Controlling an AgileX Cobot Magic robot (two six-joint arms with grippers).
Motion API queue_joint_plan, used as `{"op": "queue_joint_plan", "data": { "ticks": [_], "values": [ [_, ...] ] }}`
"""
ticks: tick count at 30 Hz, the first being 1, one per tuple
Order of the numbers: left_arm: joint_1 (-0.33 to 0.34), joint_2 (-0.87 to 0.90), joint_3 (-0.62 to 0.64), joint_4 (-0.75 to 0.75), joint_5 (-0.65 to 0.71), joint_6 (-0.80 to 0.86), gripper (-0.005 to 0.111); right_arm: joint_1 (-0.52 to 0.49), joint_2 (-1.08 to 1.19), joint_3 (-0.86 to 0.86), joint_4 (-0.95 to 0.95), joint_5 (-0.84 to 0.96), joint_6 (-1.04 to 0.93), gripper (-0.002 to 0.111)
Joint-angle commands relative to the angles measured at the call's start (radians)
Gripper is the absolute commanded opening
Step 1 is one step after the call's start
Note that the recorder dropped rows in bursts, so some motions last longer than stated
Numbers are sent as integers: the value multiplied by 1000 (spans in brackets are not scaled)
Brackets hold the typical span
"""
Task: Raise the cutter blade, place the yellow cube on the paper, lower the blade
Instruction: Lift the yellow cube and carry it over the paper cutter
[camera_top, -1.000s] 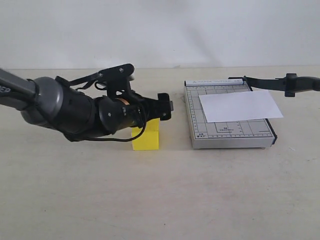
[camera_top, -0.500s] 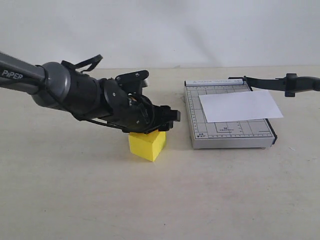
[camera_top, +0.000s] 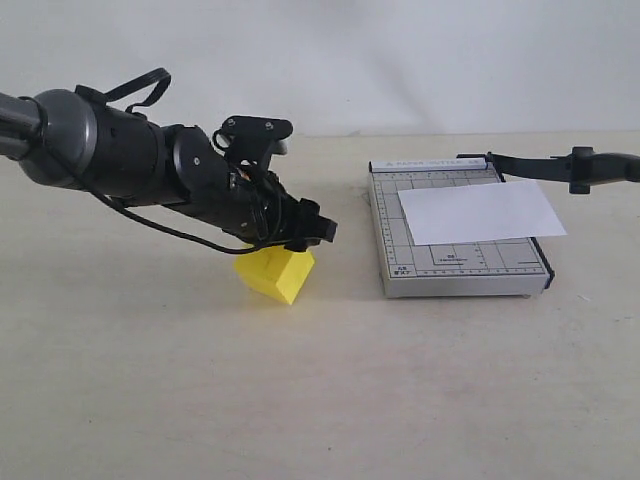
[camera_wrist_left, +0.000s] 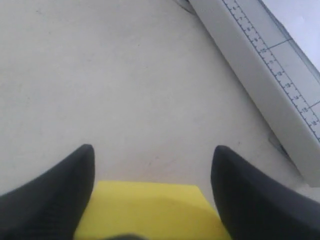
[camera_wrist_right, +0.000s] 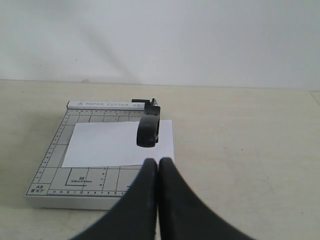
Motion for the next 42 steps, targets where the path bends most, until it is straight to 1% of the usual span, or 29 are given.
{"op": "queue_joint_plan", "data": {
  "ticks": [1, 2, 3, 5, 6, 7, 10, 12, 13, 15, 16, 17, 18, 20, 23, 25, 28, 32, 34, 37, 38, 39, 40, 41, 42],
  "values": [
    [3, -3, 3, 10, 55, 128, 60, 1, -2, 1, -1, -5, -2, 0],
    [3, -3, 3, 10, 77, 124, 81, 1, -2, 1, -1, -5, -2, 0],
    [3, -3, 3, 10, 83, 121, 87, 1, -2, 1, -1, -5, -2, 0],
    [3, -3, 3, 19, 87, 124, 86, 1, -2, 1, -1, -5, -2, 0],
    [3, -3, 3, 70, 95, 124, 84, 1, -2, 1, -1, -5, -2, 0],
    [3, -3, 3, 89, 112, 124, 84, 1, -2, 1, -1, -5, -2, 0],
    [3, -3, 3, 114, 242, 124, 84, 1, -2, 1, -1, -5, -2, 0],
    [3, -3, 3, 114, 267, 106, 83, 1, -2, 1, -1, -5, -2, 0],
    [3, -3, 3, 114, 264, 92, 81, 1, -2, 1, -1, -5, -2, 0],
    [3, -3, 3, 114, 237, 62, 72, 1, -2, 1, -1, -5, -2, 0],
    [3, -3, 3, 114, 224, 51, 62, 1, -2, 1, -1, -5, -2, 0],
    [3, -3, 3, 114, 219, 44, 48, 1, -2, 1, -1, -5, -2, 0],
    [3, -3, 3, 114, 219, 41, 32, 1, -2, 1, -1, -5, -2, 0],
    [3, -3, 3, 117, 226, 45, 6, 1, -2, 1, -1, -5, -2, 0],
    [3, -8, 3, 139, 227, 40, 4, 1, -2, 1, -1, -5, -2, 0],
    [3, -33, 3, 167, 252, 17, 4, 1, -2, 1, 1, -9, 0, 0],
    [3, -103, 3, 177, 278, 4, 4, 1, -2, 1, 3, -9, 7, 0],
    [3, -199, -23, 173, 255, 49, 4, 1, -2, 1, 5, -11, 9, 0],
    [-2, -201, -77, 113, 228, 156, 4, 1, -2, 1, 5, -13, 14, 0],
    [-26, -133, -230, -121, 245, 412, 4, 1, -2, 1, 5, -17, 16, 0],
    [-40, -78, -320, -241, 287, 530, 4, 1, -2, 1, 5, -19, 16, 0],
    [-49, -33, -384, -310, 322, 600, 4, 1, -2, 1, 5, -19, 16, 0],
    [-58, 16, -451, -358, 367, 655, 4, 1, -2, 1, 5, -19, 16, 0],
    [-70, 94, -556, -383, 411, 682, 4, 1, -2, 1, 5, -19, 14, 0],
    [-74, 145, -627, -382, 462, 669, 4, 1, -2, 1, 5, -19, 12, 0]
  ]
}}
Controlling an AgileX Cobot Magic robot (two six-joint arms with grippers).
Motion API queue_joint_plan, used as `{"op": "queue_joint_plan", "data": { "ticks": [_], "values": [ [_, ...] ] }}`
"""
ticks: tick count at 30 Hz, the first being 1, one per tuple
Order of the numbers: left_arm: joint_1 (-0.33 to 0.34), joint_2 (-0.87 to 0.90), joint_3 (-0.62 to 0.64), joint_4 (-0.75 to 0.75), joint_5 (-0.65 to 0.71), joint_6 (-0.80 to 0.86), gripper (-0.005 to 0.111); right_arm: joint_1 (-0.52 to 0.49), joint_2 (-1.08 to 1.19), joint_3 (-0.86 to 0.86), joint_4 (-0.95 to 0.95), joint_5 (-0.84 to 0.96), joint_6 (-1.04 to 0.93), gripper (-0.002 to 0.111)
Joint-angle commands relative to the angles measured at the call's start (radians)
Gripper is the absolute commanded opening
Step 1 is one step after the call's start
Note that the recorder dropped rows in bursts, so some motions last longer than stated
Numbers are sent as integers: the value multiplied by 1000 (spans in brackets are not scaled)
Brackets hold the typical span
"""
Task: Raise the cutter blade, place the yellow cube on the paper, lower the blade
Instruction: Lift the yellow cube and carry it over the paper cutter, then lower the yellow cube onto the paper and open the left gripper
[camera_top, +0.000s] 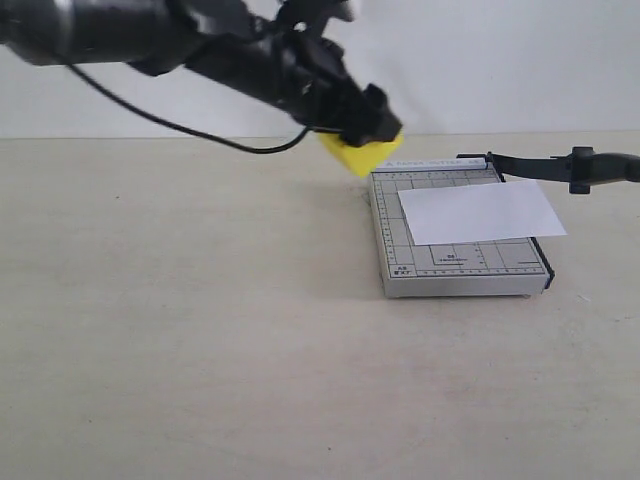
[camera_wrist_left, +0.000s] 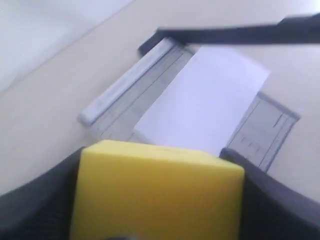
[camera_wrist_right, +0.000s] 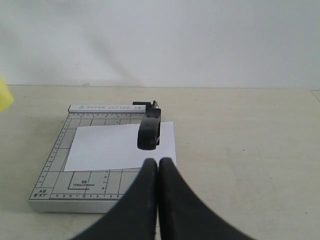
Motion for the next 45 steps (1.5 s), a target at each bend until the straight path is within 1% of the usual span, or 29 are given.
{"op": "queue_joint_plan", "data": {
  "ticks": [1, 2, 4, 6, 8, 11, 13, 18, 24, 36, 38, 39, 41, 42, 43, 44, 45],
  "values": [
    [-46, 247, -328, -140, 194, 114, 4, 1, -2, 1, 1, -13, -11, 0],
    [-51, 300, -428, -124, 259, 76, 4, 1, -2, 1, 1, -13, -13, 0],
    [-59, 392, -560, -80, 334, 11, 4, 1, -2, 1, 1, -6, -12, 0],
    [-67, 459, -686, -4, 380, -48, 4, 1, -2, 1, 1, -1, -12, 0],
    [-80, 516, -791, 80, 413, -97, 4, 1, -2, 1, 1, 2, -12, 0],
    [-98, 577, -896, 201, 431, -130, 4, 1, -2, 1, 1, 2, -12, 0],
    [-101, 596, -922, 246, 442, -156, 4, 1, -2, 1, 1, 2, -12, 0],
    [-101, 627, -926, 251, 403, -225, 4, 1, -2, 1, 1, 12, -12, 0],
    [-101, 642, -926, 251, 378, -218, 4, 1, -2, 1, 1, 58, -12, 0],
    [-101, 644, -926, 243, 343, -195, 5, 1, -2, 1, 1, 60, -12, 0],
    [-101, 644, -926, 228, 343, -183, 11, 1, -2, 1, 1, 60, -12, 0],
    [-101, 644, -926, 224, 343, -172, 17, 1, -2, 1, 1, 60, -12, 0],
    [-101, 644, -926, 222, 345, -168, 36, 1, -2, 1, 1, 60, -12, 0],
    [-101, 645, -926, 222, 345, -168, 49, 1, -2, 1, 1, 60, -12, 0],
    [-101, 645, -926, 222, 345, -168, 53, 1, -2, 1, 1, 60, -12, 0],
    [-101, 645, -926, 222, 343, -168, 60, 1, -2, 1, 1, 60, -12, 0],
    [-101, 646, -926, 222, 341, -168, 62, 1, -2, 1, 1, 60, -12, 0]
  ]
}}
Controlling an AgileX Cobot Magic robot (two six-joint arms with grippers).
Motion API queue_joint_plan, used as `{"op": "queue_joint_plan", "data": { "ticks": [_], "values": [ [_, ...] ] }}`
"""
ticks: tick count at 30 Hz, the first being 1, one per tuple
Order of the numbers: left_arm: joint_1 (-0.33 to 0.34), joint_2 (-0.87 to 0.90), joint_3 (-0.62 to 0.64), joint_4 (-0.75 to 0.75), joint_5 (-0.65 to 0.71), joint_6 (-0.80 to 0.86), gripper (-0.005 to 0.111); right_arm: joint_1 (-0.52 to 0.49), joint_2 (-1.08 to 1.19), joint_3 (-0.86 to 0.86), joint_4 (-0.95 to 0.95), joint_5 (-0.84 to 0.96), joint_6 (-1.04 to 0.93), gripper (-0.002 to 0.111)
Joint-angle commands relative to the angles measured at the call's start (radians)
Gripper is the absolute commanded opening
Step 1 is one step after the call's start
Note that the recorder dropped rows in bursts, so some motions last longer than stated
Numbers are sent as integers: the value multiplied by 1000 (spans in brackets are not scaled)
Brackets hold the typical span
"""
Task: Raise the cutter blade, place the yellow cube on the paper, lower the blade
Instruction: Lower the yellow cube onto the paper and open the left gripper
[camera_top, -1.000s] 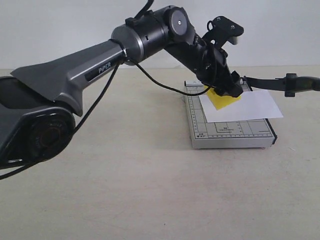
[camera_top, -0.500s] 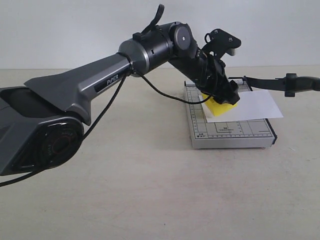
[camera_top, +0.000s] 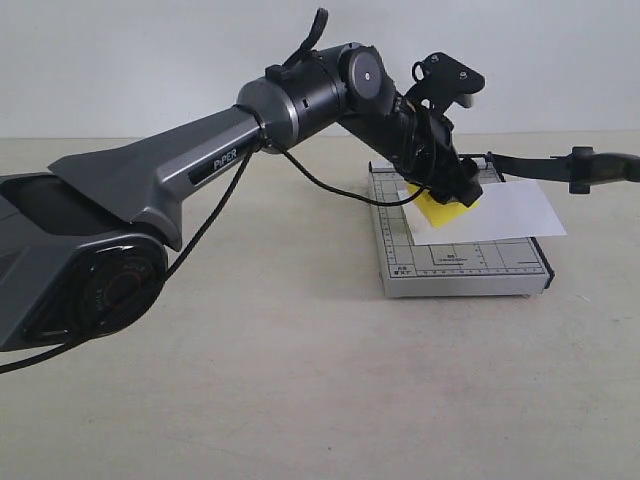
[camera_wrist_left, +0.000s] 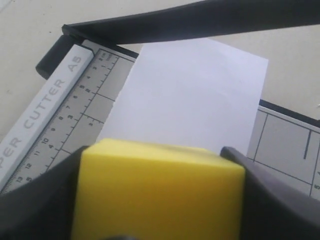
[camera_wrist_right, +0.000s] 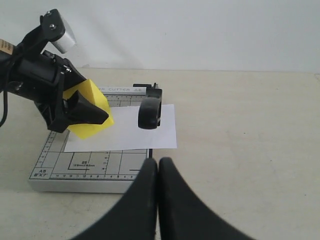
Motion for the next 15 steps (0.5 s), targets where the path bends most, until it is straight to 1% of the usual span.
{"op": "queue_joint_plan", "data": {
  "ticks": [1, 2, 5, 7, 10, 13, 15],
  "values": [
    [-4, -1, -6, -15, -25, 5, 67, 1, -2, 1, 1, -4, -5, 0],
    [-4, 1, -6, -15, -38, 5, 72, 1, -2, 1, 1, -6, -5, 0],
    [-4, 8, -6, -15, -49, 5, 80, 1, -2, 1, 1, -6, -5, 0],
    [-4, 13, -6, -15, -52, 1, 82, 1, -2, 1, 1, -6, -5, 0],
    [-4, 13, -6, -15, -92, 1, 82, 1, -2, 1, 1, -6, -5, 0],
    [-4, -9, -6, -15, -197, 1, 82, 1, -2, 1, 1, -6, -5, 0],
    [-4, -32, -6, -15, -192, -6, 82, 1, -2, 1, 1, -6, -5, 0]
  ]
}}
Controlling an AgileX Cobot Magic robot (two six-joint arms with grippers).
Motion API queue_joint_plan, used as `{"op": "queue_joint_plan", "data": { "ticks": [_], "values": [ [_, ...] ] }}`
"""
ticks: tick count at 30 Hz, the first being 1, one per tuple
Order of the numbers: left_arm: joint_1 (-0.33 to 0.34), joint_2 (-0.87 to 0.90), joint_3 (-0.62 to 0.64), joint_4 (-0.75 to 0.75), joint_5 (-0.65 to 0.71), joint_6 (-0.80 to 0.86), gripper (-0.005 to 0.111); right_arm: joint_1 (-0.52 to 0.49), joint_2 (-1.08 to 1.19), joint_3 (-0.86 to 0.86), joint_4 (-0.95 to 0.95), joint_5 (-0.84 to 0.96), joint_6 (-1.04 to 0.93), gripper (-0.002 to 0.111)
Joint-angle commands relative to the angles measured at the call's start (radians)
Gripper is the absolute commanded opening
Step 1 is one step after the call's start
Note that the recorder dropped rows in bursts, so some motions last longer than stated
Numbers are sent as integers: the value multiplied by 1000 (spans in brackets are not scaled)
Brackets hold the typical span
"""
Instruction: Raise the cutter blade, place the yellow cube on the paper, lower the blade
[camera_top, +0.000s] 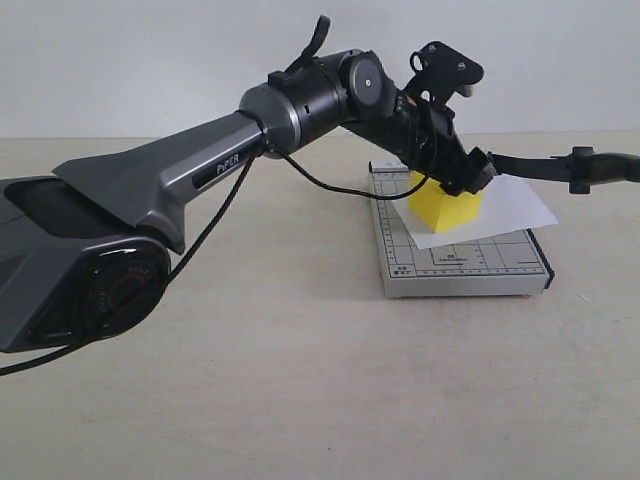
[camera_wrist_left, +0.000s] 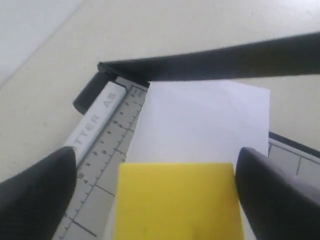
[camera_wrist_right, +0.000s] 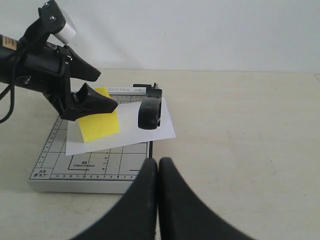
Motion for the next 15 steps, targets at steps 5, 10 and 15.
{"op": "queue_joint_plan", "data": {
  "ticks": [5, 10, 15],
  "values": [
    [-4, -120, -6, 81, 31, -92, 68, 1, -2, 1, 1, -6, -5, 0],
    [-2, -184, -6, 272, 143, -286, 17, 1, -2, 1, 1, -9, -5, 0],
    [13, -201, -6, 281, 208, -413, 4, 1, -2, 1, 1, -9, -5, 0]
  ]
}}
